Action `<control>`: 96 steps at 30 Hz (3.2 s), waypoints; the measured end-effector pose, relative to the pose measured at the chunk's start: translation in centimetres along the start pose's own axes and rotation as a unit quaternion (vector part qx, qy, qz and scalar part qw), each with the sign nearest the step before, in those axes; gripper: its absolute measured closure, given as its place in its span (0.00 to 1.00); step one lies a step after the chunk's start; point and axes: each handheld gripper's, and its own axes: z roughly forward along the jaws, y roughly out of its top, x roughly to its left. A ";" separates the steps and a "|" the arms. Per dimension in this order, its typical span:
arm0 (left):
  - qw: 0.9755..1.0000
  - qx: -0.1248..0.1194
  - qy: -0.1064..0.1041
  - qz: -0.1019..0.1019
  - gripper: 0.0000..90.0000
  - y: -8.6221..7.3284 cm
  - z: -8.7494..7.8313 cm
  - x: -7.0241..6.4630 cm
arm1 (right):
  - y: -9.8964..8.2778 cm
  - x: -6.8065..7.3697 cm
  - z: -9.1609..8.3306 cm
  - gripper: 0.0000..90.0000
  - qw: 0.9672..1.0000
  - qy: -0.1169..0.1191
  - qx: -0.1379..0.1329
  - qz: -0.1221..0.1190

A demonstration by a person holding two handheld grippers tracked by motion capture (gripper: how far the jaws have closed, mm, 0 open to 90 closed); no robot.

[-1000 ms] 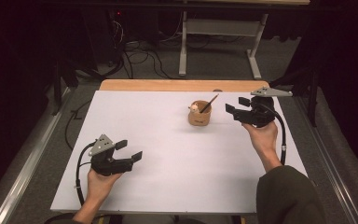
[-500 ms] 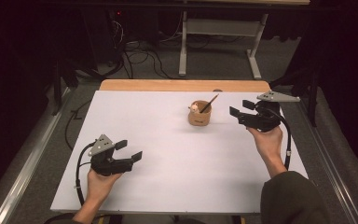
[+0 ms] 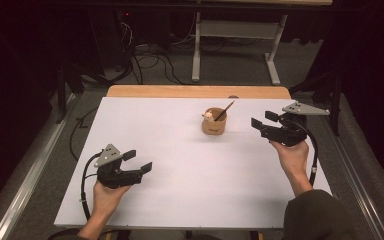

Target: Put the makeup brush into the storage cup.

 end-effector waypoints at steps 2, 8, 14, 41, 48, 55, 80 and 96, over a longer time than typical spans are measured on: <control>1.000 -0.001 -0.001 0.000 0.25 0.0 0.0 0.0 | -0.2 0.0 -0.3 0.44 1.000 0.000 0.001 0.002; 1.000 -0.010 -0.003 -0.002 0.25 0.0 -0.2 0.0 | -1.0 -0.1 -0.8 0.44 1.000 0.003 -0.009 0.003; 1.000 -0.017 -0.006 -0.010 0.24 0.1 -0.4 0.2 | -1.6 -0.2 -1.2 0.44 1.000 0.004 -0.008 0.007; 1.000 -0.019 -0.004 -0.012 0.24 0.0 -0.5 0.2 | -3.9 0.9 -3.1 0.42 0.999 0.023 -0.024 0.001; 1.000 -0.021 -0.002 -0.011 0.24 0.0 -0.5 0.2 | -4.7 0.8 -3.6 0.42 0.999 0.025 -0.024 0.007; 1.000 -0.020 -0.003 -0.011 0.24 0.0 -0.5 0.2 | -5.2 0.7 -4.1 0.42 0.999 0.024 -0.029 0.009; 1.000 -0.020 -0.003 -0.012 0.24 0.0 -0.6 0.2 | -7.5 1.3 -4.3 0.41 0.999 0.038 -0.030 0.024; 1.000 -0.021 -0.004 -0.014 0.24 0.0 -0.6 0.2 | -8.8 1.5 -4.2 0.41 0.998 0.039 -0.032 0.030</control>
